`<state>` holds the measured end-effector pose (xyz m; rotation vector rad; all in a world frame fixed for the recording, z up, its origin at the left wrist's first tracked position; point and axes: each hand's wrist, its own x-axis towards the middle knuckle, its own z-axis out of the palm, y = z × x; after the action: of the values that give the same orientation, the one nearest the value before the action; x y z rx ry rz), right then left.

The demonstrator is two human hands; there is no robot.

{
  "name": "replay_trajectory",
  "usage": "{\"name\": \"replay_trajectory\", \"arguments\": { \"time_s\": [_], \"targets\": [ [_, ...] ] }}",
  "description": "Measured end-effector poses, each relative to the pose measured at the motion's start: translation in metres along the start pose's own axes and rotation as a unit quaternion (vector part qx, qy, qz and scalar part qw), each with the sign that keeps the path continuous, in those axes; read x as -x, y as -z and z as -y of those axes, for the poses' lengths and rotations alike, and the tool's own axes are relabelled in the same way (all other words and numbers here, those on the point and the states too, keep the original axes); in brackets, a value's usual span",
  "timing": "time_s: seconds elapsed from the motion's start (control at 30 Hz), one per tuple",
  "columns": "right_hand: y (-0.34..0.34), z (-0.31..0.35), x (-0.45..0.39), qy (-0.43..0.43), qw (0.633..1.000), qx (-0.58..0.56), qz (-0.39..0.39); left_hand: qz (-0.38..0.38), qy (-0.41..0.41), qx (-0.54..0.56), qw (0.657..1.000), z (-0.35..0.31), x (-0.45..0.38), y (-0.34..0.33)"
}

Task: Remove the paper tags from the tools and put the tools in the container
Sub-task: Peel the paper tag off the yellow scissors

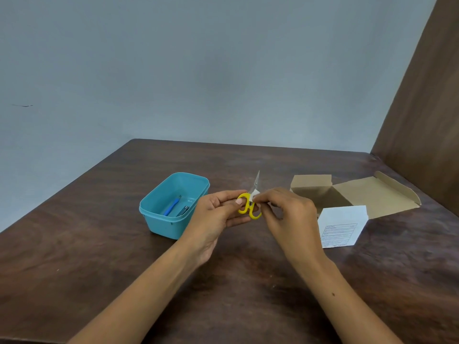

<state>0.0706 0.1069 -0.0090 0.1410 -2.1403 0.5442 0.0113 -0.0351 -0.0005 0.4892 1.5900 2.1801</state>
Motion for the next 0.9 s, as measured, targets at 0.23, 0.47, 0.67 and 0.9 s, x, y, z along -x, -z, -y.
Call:
{"name": "replay_trajectory", "arguments": {
  "time_s": [0.23, 0.47, 0.67, 0.9],
  "targets": [
    [0.0, 0.002, 0.001, 0.008, 1.0, -0.006, 0.018, -0.009, -0.019, -0.034, 0.999, 0.003, 0.001, -0.002],
    [-0.006, 0.007, 0.002, 0.02, 0.998, -0.028, 0.048, -0.031, -0.027, -0.032, 0.999, 0.003, -0.001, -0.001],
    [-0.001, 0.003, 0.0, 0.008, 1.0, -0.014, -0.006, -0.021, -0.048, -0.036, 0.998, 0.002, 0.001, -0.004],
    [-0.004, 0.014, 0.002, 0.026, 0.996, -0.035, 0.074, -0.057, -0.052, -0.035, 0.996, 0.003, -0.002, 0.001]
  ]
}}
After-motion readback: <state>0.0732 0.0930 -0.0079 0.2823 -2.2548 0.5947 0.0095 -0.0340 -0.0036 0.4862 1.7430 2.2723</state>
